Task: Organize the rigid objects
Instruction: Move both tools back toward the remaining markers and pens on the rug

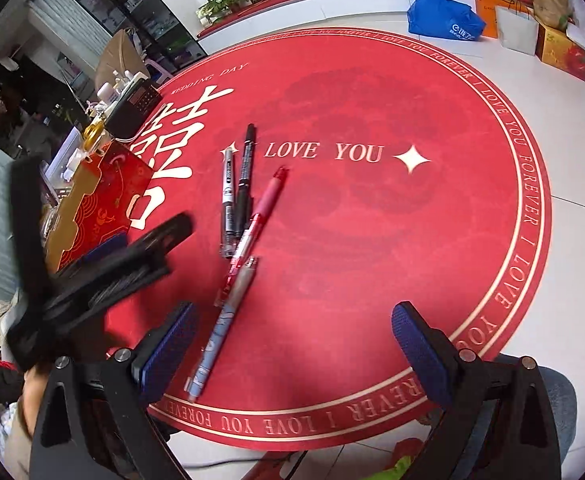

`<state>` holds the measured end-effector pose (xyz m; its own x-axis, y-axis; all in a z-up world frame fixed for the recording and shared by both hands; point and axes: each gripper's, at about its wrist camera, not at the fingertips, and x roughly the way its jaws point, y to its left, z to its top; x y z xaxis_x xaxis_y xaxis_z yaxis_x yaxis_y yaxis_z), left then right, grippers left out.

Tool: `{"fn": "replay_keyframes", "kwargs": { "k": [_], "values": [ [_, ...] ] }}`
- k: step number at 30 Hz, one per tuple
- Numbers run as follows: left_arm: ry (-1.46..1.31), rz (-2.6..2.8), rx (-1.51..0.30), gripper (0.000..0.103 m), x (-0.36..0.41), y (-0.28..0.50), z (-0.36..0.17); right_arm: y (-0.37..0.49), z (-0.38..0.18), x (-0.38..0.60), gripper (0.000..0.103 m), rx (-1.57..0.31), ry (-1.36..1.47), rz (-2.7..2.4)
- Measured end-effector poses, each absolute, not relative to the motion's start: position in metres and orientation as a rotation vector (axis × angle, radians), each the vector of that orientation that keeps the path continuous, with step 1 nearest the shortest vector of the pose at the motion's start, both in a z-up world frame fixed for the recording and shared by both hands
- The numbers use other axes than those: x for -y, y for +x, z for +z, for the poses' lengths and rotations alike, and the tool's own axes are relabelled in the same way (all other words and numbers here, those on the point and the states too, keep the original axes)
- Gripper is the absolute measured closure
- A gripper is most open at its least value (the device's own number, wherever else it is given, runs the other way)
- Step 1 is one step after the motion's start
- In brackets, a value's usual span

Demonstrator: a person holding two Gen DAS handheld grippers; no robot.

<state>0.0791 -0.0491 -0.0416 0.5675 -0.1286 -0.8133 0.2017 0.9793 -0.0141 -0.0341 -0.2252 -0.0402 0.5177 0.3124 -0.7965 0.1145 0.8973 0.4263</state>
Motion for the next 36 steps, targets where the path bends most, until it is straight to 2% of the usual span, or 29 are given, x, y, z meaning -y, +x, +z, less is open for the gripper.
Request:
{"fn": "replay_keyframes", "kwargs": {
  "k": [8,16,21,26,29,31,33,36],
  "values": [
    [0.078,-0.166,-1.014,0.000,0.058,0.095,-0.056,-0.033,-0.045,0.240,0.005,-1.027,0.473,0.129],
    [0.096,-0.153,-0.994,0.000,0.041,0.096,-0.057,-0.026,-0.050,0.211,0.005,-1.065,0.424,0.161],
    [0.179,-0.156,-0.969,0.000,0.040,0.095,-0.054,-0.020,-0.064,0.160,0.005,-1.108,0.308,0.166],
    [0.156,-0.169,-0.981,0.000,0.033,0.097,-0.055,-0.025,-0.072,0.111,0.004,-1.076,0.004,0.137],
    [0.125,-0.157,-0.990,0.000,0.031,0.098,-0.057,-0.034,-0.075,0.107,0.007,-1.041,-0.105,0.138],
    [0.116,-0.151,-0.992,0.000,0.034,0.098,-0.056,-0.034,-0.075,0.126,0.014,-1.053,-0.072,0.127],
    [0.112,-0.157,-0.990,0.000,0.039,0.098,-0.057,-0.031,-0.074,0.153,0.015,-1.056,-0.048,0.080],
    [0.093,-0.171,-0.992,0.000,0.049,0.100,-0.057,-0.023,-0.072,0.196,0.025,-1.066,0.007,0.023]
  ]
}}
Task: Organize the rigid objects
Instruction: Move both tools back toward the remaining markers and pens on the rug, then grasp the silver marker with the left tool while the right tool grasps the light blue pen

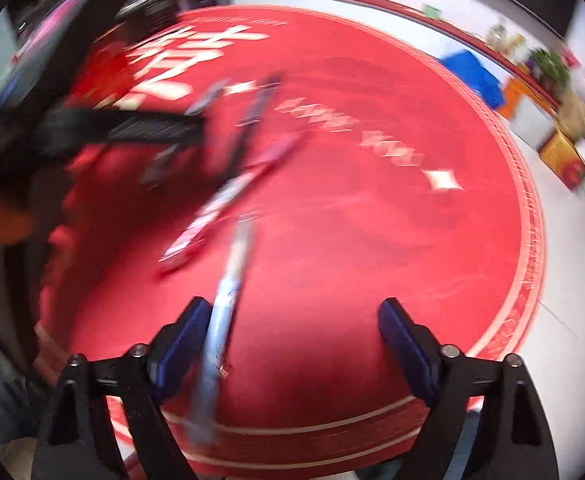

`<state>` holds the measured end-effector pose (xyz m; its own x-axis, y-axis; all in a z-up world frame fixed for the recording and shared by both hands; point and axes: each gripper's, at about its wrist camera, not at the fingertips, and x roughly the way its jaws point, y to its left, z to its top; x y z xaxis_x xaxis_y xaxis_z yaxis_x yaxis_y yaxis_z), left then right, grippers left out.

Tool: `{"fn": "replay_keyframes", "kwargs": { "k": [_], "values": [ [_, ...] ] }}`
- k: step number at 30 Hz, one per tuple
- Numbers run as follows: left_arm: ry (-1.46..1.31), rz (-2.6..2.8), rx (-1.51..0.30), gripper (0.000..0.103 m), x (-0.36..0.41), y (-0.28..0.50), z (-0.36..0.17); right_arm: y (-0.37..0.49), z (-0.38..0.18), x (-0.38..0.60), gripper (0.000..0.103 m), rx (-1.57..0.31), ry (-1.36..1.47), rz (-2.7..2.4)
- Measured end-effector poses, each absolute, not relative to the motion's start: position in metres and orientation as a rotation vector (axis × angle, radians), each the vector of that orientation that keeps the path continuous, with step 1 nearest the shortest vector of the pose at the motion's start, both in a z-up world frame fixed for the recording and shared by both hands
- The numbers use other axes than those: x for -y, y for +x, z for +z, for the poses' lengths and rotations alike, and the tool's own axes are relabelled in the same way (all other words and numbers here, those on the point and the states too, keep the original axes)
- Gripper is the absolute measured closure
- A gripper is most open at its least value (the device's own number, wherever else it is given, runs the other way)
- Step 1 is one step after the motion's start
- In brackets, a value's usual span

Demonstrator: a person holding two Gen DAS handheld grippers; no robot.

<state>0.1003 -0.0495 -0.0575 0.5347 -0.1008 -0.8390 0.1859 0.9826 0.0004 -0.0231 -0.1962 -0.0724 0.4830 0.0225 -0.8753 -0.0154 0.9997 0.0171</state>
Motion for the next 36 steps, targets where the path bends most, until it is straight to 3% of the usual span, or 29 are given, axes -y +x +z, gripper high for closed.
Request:
{"fn": "replay_keyframes", "kwargs": {
  "k": [7,17,22,32,36],
  "values": [
    [0.092,-0.187,-0.956,0.000,0.069,0.100,-0.058,-0.015,-0.067,0.211,0.027,-1.078,-0.005,0.020],
    [0.098,-0.200,-0.954,0.000,0.069,0.103,-0.058,0.004,-0.067,0.196,0.029,-1.110,-0.235,0.334],
    [0.092,-0.191,-0.945,0.000,0.069,0.102,-0.059,0.000,-0.062,0.195,0.063,-1.135,-0.228,0.319],
    [0.053,-0.127,-0.943,0.000,0.076,0.100,-0.058,0.001,-0.060,0.184,0.079,-1.163,-0.064,0.113],
    [0.044,-0.115,-0.942,0.001,0.080,0.102,-0.058,0.001,-0.059,0.186,0.092,-1.155,-0.054,0.120]
  ]
}}
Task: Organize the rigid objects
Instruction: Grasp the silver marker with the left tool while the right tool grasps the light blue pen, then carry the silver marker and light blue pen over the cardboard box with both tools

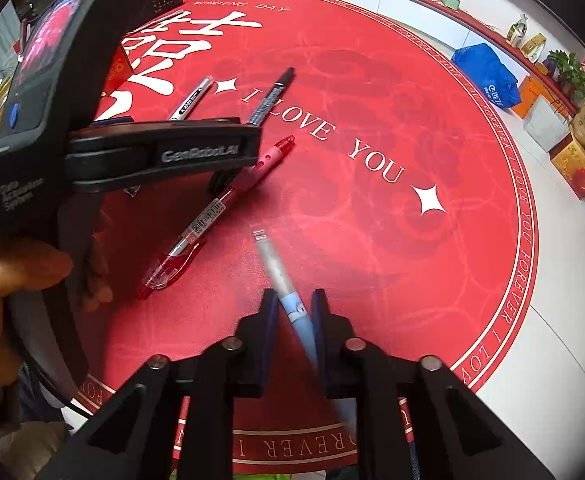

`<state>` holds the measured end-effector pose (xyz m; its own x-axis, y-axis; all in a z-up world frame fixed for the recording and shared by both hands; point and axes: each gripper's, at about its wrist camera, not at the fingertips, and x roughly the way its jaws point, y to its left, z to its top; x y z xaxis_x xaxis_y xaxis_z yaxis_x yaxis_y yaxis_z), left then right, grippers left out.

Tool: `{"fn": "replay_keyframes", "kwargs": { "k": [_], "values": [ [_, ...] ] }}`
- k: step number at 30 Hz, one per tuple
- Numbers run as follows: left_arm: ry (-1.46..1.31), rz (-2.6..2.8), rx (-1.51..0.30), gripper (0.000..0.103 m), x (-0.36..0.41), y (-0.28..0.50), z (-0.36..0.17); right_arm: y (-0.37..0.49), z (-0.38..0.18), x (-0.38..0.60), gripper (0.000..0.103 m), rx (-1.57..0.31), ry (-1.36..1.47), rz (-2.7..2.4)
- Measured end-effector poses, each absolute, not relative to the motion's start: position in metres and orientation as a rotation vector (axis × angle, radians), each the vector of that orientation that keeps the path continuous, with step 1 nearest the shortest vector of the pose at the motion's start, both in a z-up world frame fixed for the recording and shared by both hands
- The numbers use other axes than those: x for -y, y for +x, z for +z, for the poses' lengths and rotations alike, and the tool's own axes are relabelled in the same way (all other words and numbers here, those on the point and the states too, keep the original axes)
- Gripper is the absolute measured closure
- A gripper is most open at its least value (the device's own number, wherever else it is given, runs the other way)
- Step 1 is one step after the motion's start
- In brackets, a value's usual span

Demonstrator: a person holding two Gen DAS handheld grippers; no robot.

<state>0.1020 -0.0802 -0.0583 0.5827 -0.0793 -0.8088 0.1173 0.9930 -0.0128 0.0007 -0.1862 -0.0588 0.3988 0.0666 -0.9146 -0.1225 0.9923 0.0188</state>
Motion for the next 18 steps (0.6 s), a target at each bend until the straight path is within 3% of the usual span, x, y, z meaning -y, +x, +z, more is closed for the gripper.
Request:
{"fn": "replay_keyframes", "kwargs": {
  "k": [3,4,5,6,7,12,18],
  "values": [
    [0.069,-0.155,-0.949,0.013,0.083,0.101,-0.054,0.001,-0.059,0.192,0.092,-1.154,-0.016,0.134],
    [0.077,-0.168,-0.945,0.029,0.084,0.099,-0.052,0.000,-0.059,0.194,0.092,-1.155,-0.005,0.138],
    [0.087,-0.184,-0.940,0.053,0.085,0.097,-0.050,0.000,-0.059,0.197,0.092,-1.154,0.013,0.143],
    [0.100,-0.199,-0.936,0.063,0.086,0.095,-0.048,-0.001,-0.059,0.200,0.092,-1.153,0.031,0.149],
    [0.114,-0.216,-0.939,0.090,0.086,0.093,-0.046,-0.002,-0.060,0.203,0.092,-1.155,0.055,0.155],
    [0.069,-0.259,-0.971,0.093,0.068,0.085,-0.047,-0.009,-0.060,0.214,0.092,-1.168,0.114,0.172],
    [0.094,-0.238,-0.963,0.093,0.061,0.076,-0.048,-0.012,-0.059,0.190,0.092,-1.182,-0.082,0.148]
  ]
}}
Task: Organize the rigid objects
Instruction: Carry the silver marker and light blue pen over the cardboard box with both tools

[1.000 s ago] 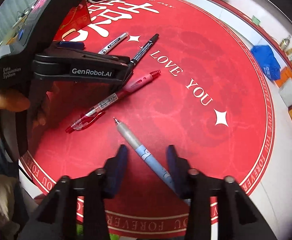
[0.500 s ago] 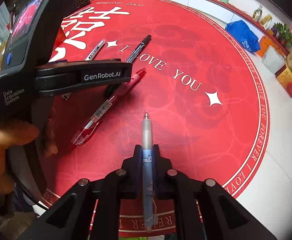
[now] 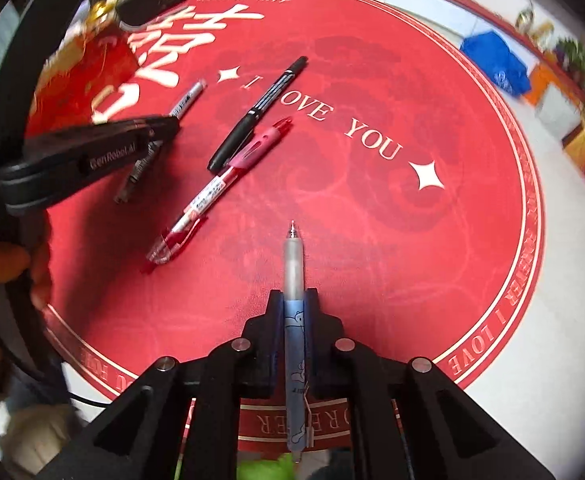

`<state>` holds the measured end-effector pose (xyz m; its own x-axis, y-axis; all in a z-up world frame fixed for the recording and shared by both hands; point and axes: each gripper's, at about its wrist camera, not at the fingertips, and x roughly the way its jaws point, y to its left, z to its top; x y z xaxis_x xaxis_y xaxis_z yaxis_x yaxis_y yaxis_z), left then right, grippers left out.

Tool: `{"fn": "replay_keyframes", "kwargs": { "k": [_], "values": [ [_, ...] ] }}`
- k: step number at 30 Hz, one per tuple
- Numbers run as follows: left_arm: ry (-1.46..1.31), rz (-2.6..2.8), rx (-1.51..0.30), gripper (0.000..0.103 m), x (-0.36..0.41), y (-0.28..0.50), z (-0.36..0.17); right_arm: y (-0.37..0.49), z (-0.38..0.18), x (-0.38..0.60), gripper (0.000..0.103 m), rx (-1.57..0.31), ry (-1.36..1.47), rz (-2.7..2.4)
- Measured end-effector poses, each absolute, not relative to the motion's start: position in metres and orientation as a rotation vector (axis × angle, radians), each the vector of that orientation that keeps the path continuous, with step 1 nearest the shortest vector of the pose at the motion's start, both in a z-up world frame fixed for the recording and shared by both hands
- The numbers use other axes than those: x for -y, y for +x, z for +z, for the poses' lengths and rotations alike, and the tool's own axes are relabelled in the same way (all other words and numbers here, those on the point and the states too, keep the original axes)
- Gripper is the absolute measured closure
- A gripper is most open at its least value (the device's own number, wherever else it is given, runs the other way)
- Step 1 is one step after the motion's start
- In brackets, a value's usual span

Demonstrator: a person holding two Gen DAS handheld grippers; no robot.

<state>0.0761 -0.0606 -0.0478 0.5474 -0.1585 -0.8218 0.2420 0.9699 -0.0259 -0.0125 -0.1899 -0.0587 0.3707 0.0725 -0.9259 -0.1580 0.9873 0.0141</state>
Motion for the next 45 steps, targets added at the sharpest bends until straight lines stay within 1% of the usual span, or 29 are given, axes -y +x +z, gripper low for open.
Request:
{"fn": "replay_keyframes", "kwargs": {
  "k": [3,6,15,19,29,37,45],
  "values": [
    [0.068,-0.248,-0.967,0.093,0.059,0.073,-0.047,-0.016,-0.059,0.189,0.092,-1.157,-0.075,0.145],
    [0.047,-0.260,-0.942,0.093,0.054,0.063,-0.042,-0.024,-0.055,0.201,0.093,-1.126,0.066,0.181],
    [0.051,-0.245,-0.815,0.093,0.036,0.015,-0.011,-0.050,-0.014,0.215,0.093,-0.952,0.228,0.161],
    [0.078,-0.241,-0.763,0.093,0.033,-0.004,0.002,-0.053,-0.001,0.202,0.093,-0.921,0.252,0.186],
    [0.060,-0.212,-0.653,0.093,0.003,-0.039,0.038,-0.050,0.029,0.151,0.093,-0.859,0.208,0.260],
    [-0.004,-0.117,-0.594,0.093,-0.057,-0.044,0.059,-0.039,0.054,0.094,0.093,-0.825,0.139,0.353],
    [-0.056,0.023,-0.567,0.093,-0.131,-0.038,0.068,-0.020,0.071,0.031,0.093,-0.806,0.081,0.457]
  ]
}}
